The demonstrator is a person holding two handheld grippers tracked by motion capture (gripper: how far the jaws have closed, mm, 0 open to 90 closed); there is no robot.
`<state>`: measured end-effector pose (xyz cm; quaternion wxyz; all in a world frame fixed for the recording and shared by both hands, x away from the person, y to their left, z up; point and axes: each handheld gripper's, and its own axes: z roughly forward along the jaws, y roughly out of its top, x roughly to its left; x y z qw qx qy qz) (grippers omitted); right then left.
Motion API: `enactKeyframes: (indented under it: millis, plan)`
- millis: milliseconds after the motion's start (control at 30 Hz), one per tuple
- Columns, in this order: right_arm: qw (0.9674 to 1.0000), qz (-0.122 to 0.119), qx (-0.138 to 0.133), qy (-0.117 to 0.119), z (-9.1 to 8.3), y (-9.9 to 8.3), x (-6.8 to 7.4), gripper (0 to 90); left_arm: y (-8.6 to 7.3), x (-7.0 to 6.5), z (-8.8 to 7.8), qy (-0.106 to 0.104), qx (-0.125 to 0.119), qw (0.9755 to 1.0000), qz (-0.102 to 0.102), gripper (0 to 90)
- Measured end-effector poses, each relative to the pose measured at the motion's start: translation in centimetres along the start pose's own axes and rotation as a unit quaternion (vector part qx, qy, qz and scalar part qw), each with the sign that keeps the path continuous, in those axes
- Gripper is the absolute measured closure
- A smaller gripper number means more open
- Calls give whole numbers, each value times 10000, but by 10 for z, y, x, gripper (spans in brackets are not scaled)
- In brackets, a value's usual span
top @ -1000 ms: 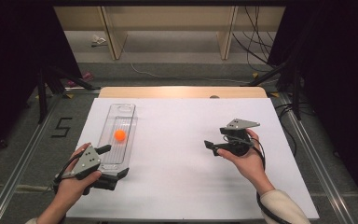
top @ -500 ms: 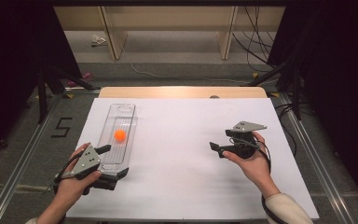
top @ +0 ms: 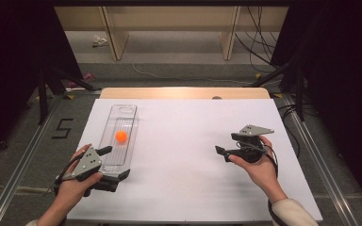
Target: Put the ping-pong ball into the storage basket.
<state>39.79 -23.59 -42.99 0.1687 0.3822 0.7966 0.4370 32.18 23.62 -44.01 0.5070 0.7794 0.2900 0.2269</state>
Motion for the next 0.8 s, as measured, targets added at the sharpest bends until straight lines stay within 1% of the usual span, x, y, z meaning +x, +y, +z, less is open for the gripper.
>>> enactKeyframes:
  millis: [333,800]
  plan:
    - [10000,22,4,-11,-3,-3,-1,165,0,0,0,1,2,10000,4,0]
    - [10000,34,-19,-1,-4,-4,-2,165,0,0,0,-3,4,10000,-6,0]
